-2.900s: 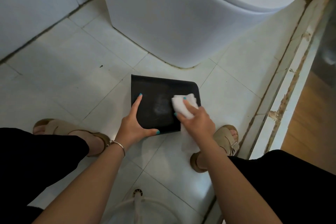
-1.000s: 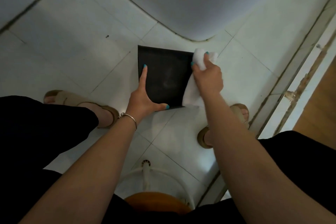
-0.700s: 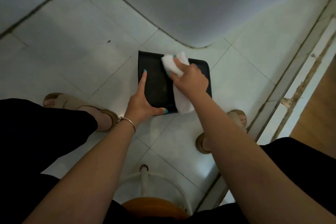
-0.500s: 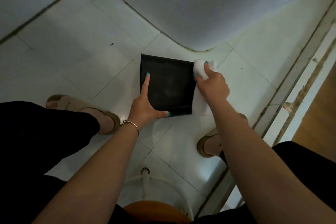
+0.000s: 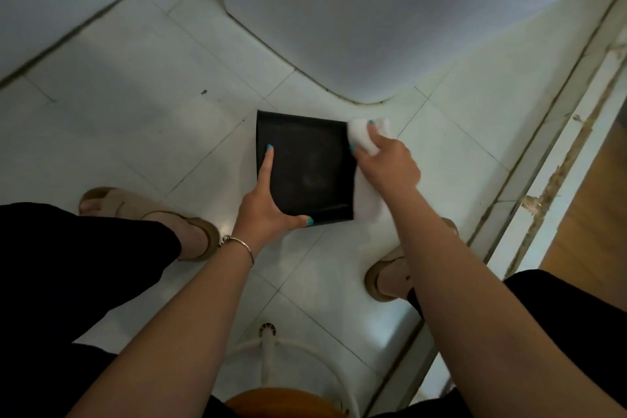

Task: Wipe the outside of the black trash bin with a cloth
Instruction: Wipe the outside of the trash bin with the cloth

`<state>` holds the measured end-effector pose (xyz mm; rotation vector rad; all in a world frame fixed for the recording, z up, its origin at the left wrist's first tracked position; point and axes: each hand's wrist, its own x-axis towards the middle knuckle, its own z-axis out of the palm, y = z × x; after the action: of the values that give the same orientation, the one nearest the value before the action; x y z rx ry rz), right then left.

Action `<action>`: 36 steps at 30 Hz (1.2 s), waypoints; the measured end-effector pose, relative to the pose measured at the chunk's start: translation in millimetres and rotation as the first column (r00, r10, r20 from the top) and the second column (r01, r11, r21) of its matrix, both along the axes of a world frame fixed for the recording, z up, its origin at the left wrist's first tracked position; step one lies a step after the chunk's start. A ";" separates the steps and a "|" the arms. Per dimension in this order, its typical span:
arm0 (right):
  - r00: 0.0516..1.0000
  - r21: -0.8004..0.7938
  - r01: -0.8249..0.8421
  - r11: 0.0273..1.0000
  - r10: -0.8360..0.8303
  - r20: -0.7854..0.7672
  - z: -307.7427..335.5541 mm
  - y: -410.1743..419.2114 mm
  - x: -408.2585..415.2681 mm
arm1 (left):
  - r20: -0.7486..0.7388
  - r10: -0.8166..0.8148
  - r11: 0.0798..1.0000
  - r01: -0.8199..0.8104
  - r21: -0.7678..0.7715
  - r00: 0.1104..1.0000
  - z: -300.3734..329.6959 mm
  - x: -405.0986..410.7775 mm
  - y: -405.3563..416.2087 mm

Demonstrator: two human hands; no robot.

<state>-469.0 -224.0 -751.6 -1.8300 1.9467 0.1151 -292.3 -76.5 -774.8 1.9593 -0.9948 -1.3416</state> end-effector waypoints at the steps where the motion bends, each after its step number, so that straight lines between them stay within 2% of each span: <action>1: 1.000 -0.003 0.026 1.000 -0.026 -0.015 -0.3 2.8 -6.6 | 0.001 -0.012 1.000 0.012 0.003 1.000 0.6 0.0 -0.3; 4: 0.995 -0.017 0.095 0.995 -0.095 0.030 -4.5 13.9 10.7 | 0.010 -0.025 1.000 0.025 0.008 1.000 0.3 -0.5 -1.5; 6: 0.993 -0.020 0.085 0.996 -0.083 0.088 -5.5 28.7 37.7 | 0.012 -0.007 1.000 0.007 0.009 1.000 -1.5 -0.4 -1.2; 11: 0.963 -0.013 -0.259 0.966 0.260 0.073 2.8 58.0 62.5 | 0.002 -0.004 1.000 0.004 0.024 1.000 -4.4 0.3 0.8; 13: 0.956 -0.015 -0.291 0.957 0.292 0.042 3.7 51.8 46.2 | 0.006 -0.013 1.000 0.013 0.018 1.000 -3.5 2.2 -1.0; 19: 1.000 -0.004 0.003 1.000 -0.003 0.025 -1.7 37.4 -18.3 | 0.016 -0.043 0.999 0.043 -0.006 0.999 -1.1 4.9 -1.0; 23: 0.994 -0.010 0.091 0.996 -0.090 0.058 -4.0 51.8 6.4 | 0.030 -0.046 0.999 0.046 -0.001 0.999 -1.3 2.3 -2.1; 25: 0.998 -0.007 0.023 1.000 -0.023 0.058 -2.5 67.6 28.0 | 0.036 -0.034 0.999 0.034 0.006 0.999 -2.0 1.8 -1.0; 28: 0.982 0.009 -0.186 0.983 0.185 0.043 4.4 87.3 51.0 | 0.036 -0.037 0.999 0.035 0.038 0.999 -3.0 1.2 -0.5; 31: 0.962 -0.007 -0.273 0.962 0.273 0.020 9.5 81.1 37.4 | 0.053 -0.043 0.999 0.042 0.025 0.998 -2.3 3.7 -1.6; 32: 0.966 -0.005 -0.257 0.966 0.257 -0.001 8.9 75.3 23.8 | 0.052 -0.047 0.999 0.046 0.017 0.998 -1.8 5.2 -1.7; 36: 1.000 0.019 0.000 1.000 0.000 -0.015 4.1 64.5 -25.7 | 0.078 -0.059 0.998 0.061 -0.016 0.995 -2.0 5.3 0.6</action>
<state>-494.7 -159.5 -747.5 -1.8225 1.9489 0.1467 -286.9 -75.9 -776.8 1.9959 -1.1067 -1.2924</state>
